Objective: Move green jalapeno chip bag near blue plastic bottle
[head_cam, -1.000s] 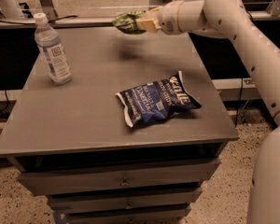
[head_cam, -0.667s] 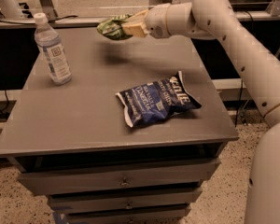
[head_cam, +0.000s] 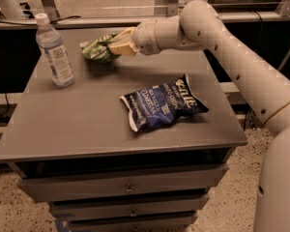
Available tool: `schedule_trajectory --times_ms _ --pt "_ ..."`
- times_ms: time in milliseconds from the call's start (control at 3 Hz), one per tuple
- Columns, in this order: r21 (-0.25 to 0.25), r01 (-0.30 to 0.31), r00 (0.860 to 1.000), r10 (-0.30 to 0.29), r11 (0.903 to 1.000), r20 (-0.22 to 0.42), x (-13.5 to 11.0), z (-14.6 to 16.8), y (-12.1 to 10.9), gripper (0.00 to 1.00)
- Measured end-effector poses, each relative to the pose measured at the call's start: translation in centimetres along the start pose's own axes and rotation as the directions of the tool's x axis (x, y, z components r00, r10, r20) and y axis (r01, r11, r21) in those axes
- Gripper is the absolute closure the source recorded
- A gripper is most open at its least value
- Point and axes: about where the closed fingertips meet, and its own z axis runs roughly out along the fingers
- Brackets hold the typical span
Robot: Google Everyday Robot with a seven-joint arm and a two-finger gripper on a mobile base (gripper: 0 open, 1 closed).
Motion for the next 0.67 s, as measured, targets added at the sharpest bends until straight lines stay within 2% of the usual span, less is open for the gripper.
schedule_trajectory --times_ms 333,667 --pt "-0.054 0.011 1.000 -0.011 0.9985 -0.003 0.1 1.3 2.1 1.00" --pt "-0.086 0.009 1.000 -0.010 0.9962 -0.004 0.3 1.9 3.4 1.00"
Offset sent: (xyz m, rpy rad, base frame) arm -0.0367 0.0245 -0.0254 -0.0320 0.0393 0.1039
